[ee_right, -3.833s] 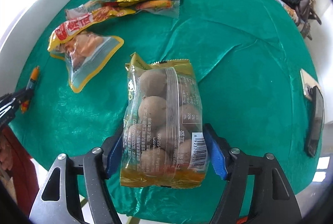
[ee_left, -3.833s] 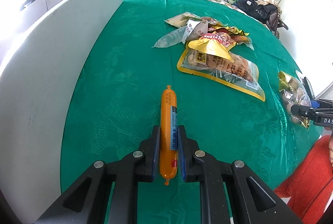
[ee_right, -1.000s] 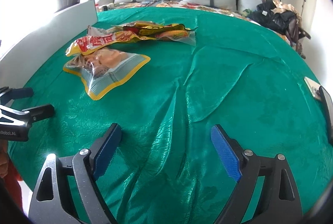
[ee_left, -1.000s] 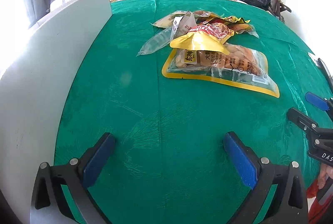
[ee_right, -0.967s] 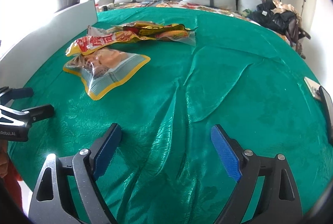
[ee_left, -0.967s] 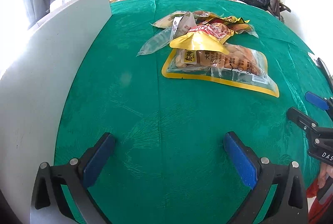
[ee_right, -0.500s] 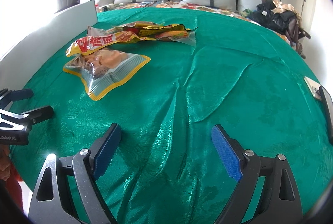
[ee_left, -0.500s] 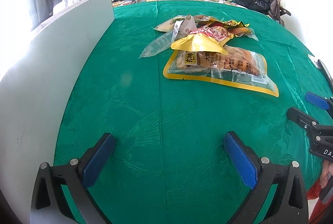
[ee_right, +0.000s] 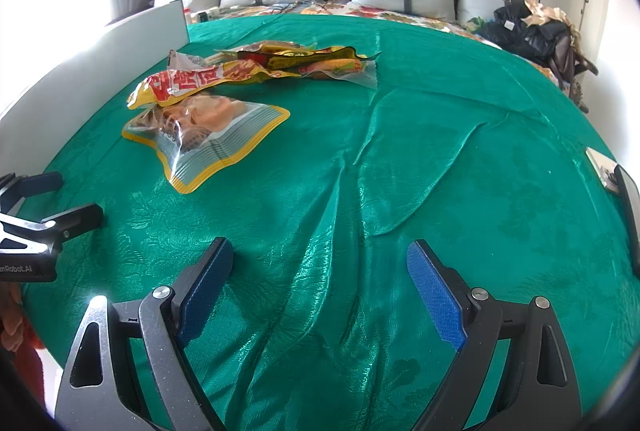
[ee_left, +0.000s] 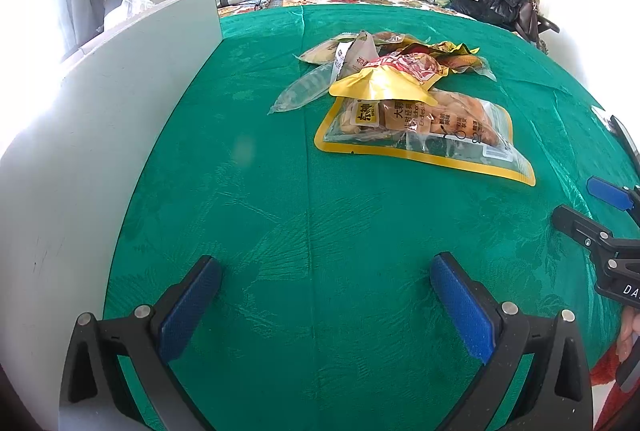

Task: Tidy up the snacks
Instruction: 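Withdraw both open tools back over the green sheet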

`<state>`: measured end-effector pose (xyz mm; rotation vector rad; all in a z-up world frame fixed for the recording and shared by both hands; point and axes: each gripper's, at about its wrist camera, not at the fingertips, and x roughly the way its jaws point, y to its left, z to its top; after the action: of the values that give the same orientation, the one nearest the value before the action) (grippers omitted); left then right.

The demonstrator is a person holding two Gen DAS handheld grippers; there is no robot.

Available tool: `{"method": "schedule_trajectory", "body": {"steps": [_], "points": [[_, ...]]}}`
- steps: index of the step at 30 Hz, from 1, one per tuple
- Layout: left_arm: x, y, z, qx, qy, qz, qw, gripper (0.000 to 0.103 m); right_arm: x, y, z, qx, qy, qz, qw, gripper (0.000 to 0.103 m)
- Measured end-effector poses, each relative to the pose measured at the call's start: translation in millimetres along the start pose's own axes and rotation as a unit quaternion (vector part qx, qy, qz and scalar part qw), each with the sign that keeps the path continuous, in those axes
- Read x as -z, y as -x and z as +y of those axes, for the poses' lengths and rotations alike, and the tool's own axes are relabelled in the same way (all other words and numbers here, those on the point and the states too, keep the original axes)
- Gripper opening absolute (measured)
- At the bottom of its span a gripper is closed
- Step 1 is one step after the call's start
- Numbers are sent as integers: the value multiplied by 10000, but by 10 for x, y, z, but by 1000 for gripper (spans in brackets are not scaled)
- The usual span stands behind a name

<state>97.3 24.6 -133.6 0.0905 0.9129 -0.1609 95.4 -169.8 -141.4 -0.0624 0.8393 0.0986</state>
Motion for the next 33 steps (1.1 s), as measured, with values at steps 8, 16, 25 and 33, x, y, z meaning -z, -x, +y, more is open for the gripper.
{"method": "schedule_trajectory", "body": {"steps": [8,16,25,33], "points": [[5,1,4,7,-8,-15,10000,103,1,0,0,-1,-1,-3,10000,91],[9,1,5,10,-11,-15,10000,103,3,-2,-2,-2,1,-2,10000,91],[22,9,3,1,-4,-50,10000,103,5,-6,-1,-4,0,-2,10000,91],[32,18,5,-1,2,-74,10000,103,7,-9,-1,-6,0,1,10000,91]]}}
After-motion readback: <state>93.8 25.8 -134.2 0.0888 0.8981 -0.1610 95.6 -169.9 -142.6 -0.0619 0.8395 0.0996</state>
